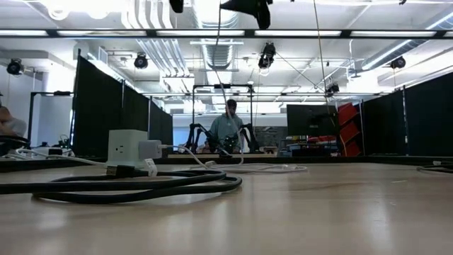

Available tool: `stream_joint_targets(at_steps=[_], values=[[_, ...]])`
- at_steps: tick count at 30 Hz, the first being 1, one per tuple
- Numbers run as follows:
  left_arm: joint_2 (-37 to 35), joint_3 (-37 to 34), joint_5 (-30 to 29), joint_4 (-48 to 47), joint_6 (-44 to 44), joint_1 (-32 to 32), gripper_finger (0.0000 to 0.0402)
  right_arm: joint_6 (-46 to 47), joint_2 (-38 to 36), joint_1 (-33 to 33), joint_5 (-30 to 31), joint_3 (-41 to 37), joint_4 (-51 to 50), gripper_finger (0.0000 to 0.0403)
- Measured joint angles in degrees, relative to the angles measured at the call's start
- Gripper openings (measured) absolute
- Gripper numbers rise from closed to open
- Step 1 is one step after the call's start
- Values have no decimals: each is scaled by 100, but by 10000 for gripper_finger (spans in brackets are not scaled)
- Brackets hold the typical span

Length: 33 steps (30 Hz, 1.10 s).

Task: Insert USB
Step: Insert the white USB cable into the black outlet extension

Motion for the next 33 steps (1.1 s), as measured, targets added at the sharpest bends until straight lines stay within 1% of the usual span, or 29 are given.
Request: stream_joint_targets(at_steps=[3,7,8,10,11,15,16,18,20,22,25,29,33], values=[[-85,181,-299,-542,419,0,0,-170,-117,0,408,-6,-36,198],[-171,341,-590,-1014,735,11,0,-408,-405,-2,605,-6,-48,216],[-196,353,-644,-1062,768,10,0,-400,-523,1,613,8,-228,217],[-242,395,-710,-1105,796,10,0,-257,-755,36,618,186,-1098,218],[-279,416,-719,-1110,796,24,0,-98,-868,69,621,366,-1730,218],[-343,442,-719,-1117,800,53,0,682,-1171,274,751,1191,-4849,210],[-337,442,-733,-1123,807,60,0,897,-1196,334,807,1351,-5499,207],[-283,442,-739,-1086,802,63,0,1312,-1235,430,853,1550,-6552,203],[-215,442,-739,-946,736,63,0,1674,-1300,471,856,1591,-7197,200],[-91,442,-692,-796,696,61,0,1888,-1360,472,858,1529,-7545,199],[190,442,-212,-476,495,61,0,1899,-1366,470,865,1377,-7531,200],[631,440,495,159,67,50,0,1542,-1313,496,810,1292,-7158,197],[1097,440,933,897,-449,39,0,1117,-1357,525,702,1290,-7056,190]])
